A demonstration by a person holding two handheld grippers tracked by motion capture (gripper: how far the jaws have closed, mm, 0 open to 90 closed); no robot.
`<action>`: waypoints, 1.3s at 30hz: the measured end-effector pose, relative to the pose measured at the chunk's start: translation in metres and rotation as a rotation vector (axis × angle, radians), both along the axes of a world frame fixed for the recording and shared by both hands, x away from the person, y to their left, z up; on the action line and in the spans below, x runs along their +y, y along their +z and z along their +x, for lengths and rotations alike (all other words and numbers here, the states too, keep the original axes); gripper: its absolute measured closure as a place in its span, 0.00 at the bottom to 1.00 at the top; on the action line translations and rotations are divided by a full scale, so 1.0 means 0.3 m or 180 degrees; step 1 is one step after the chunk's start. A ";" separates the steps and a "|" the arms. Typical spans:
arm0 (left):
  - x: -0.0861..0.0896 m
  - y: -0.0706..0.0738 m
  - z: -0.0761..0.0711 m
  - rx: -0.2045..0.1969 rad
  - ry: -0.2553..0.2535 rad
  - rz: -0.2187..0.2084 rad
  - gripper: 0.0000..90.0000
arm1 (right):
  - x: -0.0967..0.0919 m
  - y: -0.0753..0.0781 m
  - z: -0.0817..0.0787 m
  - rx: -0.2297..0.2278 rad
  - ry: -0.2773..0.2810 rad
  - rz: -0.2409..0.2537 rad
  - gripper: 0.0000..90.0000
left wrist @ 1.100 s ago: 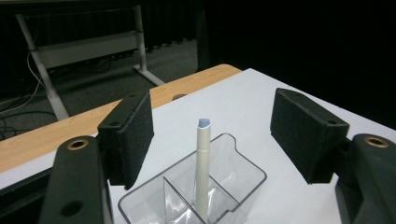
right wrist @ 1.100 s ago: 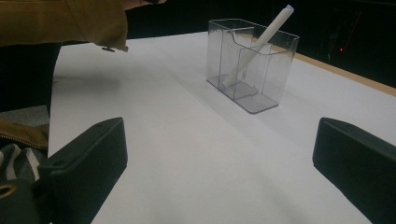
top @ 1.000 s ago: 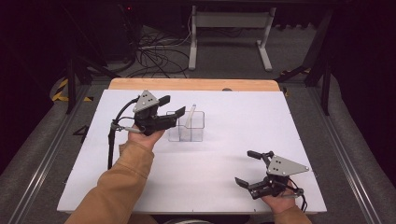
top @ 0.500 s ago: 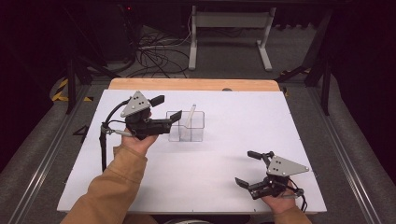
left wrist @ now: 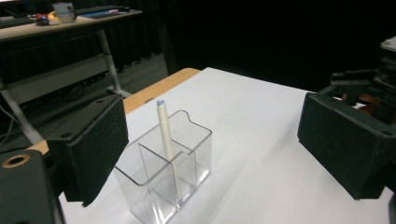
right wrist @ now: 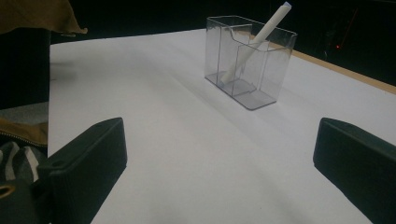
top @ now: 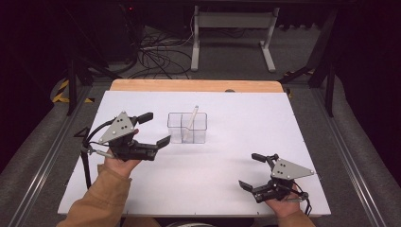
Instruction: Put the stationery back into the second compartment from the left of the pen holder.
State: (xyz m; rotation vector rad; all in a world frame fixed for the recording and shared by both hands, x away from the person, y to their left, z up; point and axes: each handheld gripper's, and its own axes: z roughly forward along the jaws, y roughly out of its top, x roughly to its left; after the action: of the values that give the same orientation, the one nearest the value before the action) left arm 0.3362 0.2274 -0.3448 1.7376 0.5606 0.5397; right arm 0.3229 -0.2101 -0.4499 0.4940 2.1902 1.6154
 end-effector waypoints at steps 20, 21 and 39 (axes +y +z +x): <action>0.155 -0.218 -0.098 0.0271 -0.0172 0.0096 0.06 | -0.004 -0.006 -0.013 0.0003 -0.0019 -0.0054 0.04; 0.162 -0.230 -0.099 0.0263 -0.0172 0.0113 0.06 | -0.004 -0.006 -0.013 0.0004 -0.0018 -0.0057 0.04; 0.253 -0.402 -0.152 0.0549 -0.0061 0.0184 0.05 | -0.009 -0.017 -0.005 0.0048 -0.0031 -0.0094 0.03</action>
State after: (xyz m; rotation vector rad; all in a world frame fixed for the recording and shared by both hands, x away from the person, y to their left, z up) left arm 0.2905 0.3034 -0.4653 1.8542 0.6541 0.3981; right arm 0.3212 -0.2129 -0.4551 0.5090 2.2161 1.5769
